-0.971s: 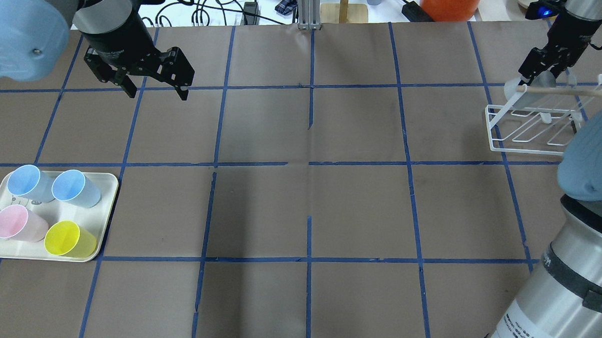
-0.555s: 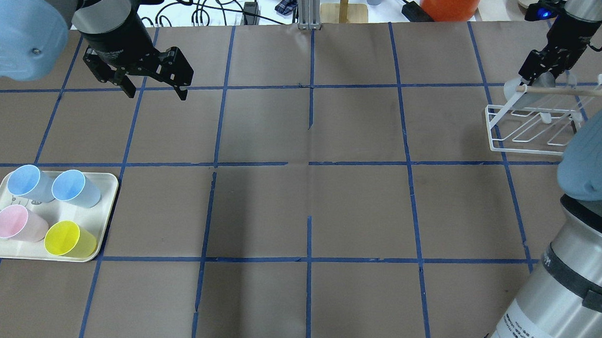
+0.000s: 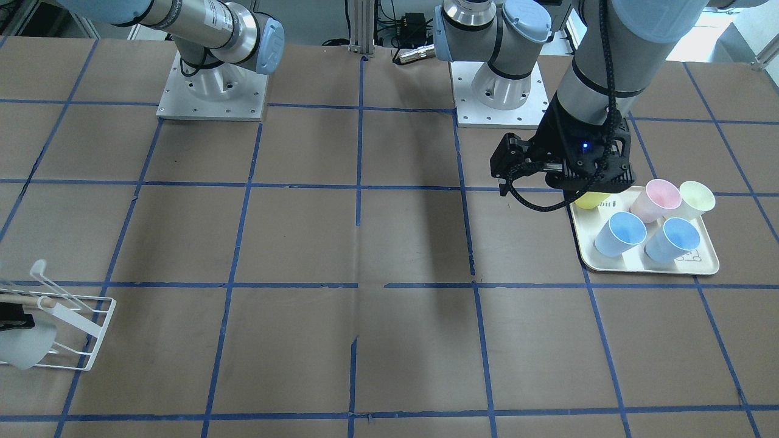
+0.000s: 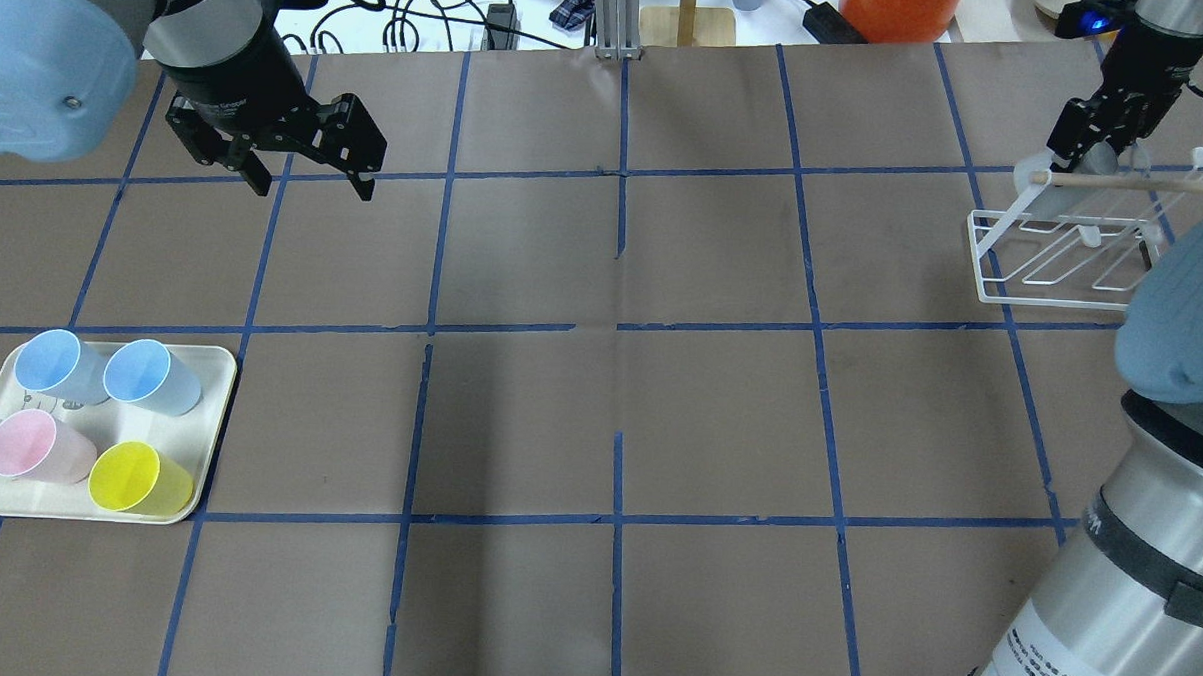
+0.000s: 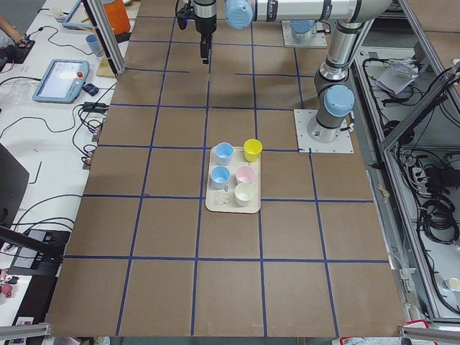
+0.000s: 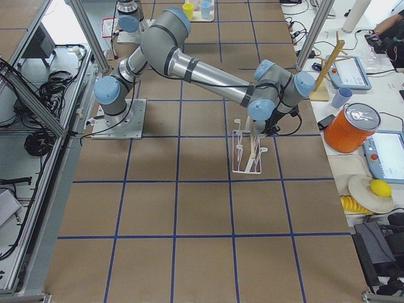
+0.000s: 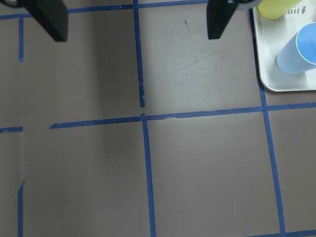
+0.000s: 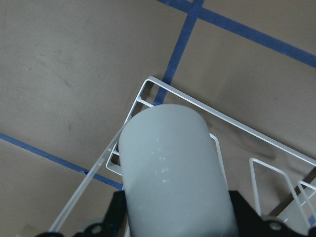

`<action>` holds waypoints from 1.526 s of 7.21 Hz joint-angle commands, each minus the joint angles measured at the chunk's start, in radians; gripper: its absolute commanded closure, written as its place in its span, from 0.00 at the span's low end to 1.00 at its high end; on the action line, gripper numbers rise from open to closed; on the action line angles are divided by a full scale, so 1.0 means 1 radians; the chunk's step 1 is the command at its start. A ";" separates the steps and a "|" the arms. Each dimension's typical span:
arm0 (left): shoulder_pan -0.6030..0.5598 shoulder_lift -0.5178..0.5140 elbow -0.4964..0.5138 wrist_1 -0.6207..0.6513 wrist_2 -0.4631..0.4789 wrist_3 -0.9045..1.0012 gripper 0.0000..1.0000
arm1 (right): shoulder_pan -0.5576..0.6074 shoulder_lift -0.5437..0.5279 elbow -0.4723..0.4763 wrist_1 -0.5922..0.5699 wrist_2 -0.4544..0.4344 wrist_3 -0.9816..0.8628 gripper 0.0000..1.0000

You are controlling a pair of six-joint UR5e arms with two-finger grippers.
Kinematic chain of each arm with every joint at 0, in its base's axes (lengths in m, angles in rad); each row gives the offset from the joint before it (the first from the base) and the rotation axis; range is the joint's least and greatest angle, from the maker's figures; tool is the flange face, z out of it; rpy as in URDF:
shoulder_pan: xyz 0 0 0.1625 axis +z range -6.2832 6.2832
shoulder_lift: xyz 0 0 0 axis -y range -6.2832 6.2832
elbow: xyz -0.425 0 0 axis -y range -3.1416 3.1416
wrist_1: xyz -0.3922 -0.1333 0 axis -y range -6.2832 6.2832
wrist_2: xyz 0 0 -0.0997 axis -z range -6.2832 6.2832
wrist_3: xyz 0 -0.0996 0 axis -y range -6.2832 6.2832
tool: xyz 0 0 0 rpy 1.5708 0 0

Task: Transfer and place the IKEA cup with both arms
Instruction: 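Lift the white cup off the rack with the right gripper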

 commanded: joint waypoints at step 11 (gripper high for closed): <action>0.003 -0.006 0.014 0.000 -0.011 -0.002 0.00 | 0.113 -0.190 -0.111 0.266 0.382 0.038 0.75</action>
